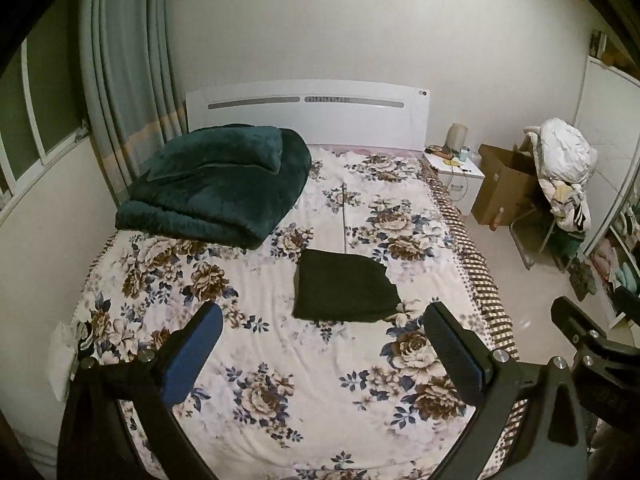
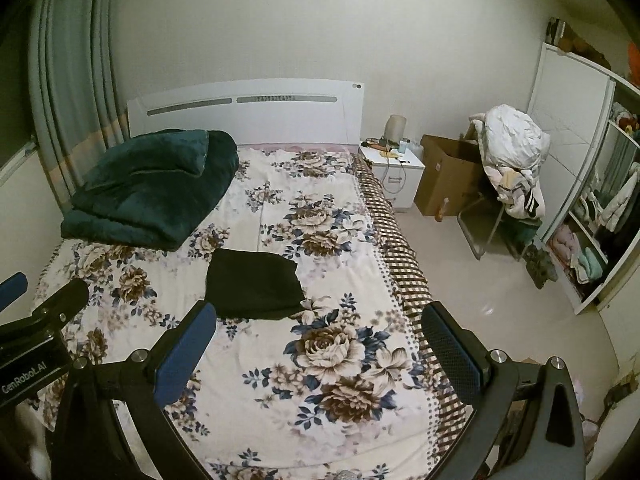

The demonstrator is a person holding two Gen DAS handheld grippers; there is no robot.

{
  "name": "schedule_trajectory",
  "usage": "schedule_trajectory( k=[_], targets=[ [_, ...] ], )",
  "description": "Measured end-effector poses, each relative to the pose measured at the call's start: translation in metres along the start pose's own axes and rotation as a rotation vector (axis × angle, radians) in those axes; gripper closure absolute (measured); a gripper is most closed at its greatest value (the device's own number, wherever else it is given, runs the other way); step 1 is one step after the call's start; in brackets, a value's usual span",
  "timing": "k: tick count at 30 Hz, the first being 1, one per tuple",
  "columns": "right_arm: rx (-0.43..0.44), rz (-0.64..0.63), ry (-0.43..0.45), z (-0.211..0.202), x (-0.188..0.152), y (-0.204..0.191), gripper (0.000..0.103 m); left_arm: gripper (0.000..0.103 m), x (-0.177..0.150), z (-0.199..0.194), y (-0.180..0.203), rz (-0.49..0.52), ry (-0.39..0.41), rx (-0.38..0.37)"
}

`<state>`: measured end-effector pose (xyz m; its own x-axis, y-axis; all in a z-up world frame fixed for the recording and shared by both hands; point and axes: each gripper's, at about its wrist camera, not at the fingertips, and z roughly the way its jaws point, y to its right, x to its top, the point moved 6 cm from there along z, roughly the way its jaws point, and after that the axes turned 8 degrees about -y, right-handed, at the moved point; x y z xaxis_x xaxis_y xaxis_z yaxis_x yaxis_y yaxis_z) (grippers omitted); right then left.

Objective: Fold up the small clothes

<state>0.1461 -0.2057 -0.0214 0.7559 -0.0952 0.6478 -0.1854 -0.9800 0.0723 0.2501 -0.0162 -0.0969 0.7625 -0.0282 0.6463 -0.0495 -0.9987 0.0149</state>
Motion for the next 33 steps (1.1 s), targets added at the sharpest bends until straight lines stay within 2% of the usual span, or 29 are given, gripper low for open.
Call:
schedule_trajectory(
  k=[15,33],
  targets=[
    [0.043,-0.004,0.016,-0.001,0.014,0.006,0.000,0.000,0.004,-0.021,-0.001,-0.005,0.048,0.019],
    [0.061,-0.009,0.025,-0.011,0.022,0.004,0.000,0.000,0.001,-0.030,0.001,-0.012,0.053,0.017]
  ],
)
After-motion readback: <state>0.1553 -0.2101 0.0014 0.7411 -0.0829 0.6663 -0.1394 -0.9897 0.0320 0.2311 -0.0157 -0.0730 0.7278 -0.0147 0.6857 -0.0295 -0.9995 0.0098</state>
